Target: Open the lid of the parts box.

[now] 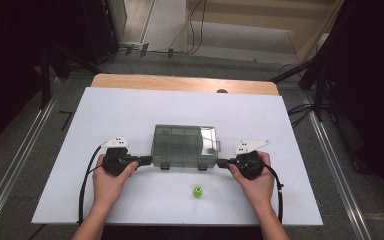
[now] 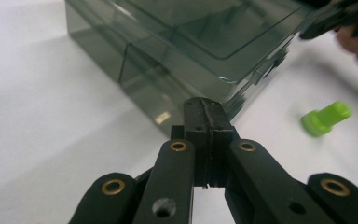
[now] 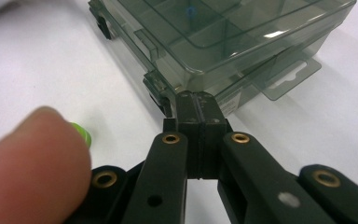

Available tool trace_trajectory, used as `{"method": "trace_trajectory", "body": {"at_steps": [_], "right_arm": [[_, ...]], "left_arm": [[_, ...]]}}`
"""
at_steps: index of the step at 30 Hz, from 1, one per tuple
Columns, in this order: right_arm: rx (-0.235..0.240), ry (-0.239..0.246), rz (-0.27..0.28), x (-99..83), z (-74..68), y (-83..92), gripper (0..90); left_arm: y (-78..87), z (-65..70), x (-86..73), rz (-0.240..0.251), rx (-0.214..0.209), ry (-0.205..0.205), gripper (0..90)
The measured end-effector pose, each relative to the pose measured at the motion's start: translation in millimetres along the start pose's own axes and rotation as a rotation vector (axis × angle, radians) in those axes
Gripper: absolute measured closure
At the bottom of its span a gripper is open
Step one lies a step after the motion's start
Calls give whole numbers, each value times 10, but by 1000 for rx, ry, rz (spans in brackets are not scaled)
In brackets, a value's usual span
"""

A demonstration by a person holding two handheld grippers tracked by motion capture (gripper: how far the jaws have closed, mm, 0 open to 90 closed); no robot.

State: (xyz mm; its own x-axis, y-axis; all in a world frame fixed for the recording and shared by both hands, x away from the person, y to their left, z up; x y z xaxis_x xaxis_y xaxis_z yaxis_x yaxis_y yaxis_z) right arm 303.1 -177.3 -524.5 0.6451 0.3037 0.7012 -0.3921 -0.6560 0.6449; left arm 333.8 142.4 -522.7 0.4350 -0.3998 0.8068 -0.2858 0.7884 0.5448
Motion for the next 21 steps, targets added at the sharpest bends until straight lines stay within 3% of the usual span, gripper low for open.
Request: {"method": "trace_trajectory", "body": {"at_steps": [4, 11, 17, 21], "right_arm": [[4, 1, 15, 24, -21, 19, 876], [-2, 3, 66, 57, -31, 62, 876], [-11, -10, 150, 150, -3, 129, 877], [5, -28, 174, 205, 19, 147, 877]], "left_arm": [[28, 40, 63, 44, -22, 7, 890], [45, 56, 113, 111, -25, -12, 890], [54, 44, 173, 188, -6, -25, 890], [62, 40, 234, 227, 18, -55, 890]]}}
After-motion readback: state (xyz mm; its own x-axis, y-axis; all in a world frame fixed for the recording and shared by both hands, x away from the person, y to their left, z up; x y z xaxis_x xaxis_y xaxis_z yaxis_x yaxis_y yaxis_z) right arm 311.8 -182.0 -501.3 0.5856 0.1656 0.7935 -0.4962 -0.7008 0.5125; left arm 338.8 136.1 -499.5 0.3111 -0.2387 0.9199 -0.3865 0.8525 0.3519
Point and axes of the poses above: each handheld gripper's, and its own axes: y roughly backward along the jaws, x roughly out of its top, z roughly to its right, the point moved 6 cm from there along -y, roughly forward along the jaws, and after that the axes turned 11 degrees about -y, right-handed, at the moved point
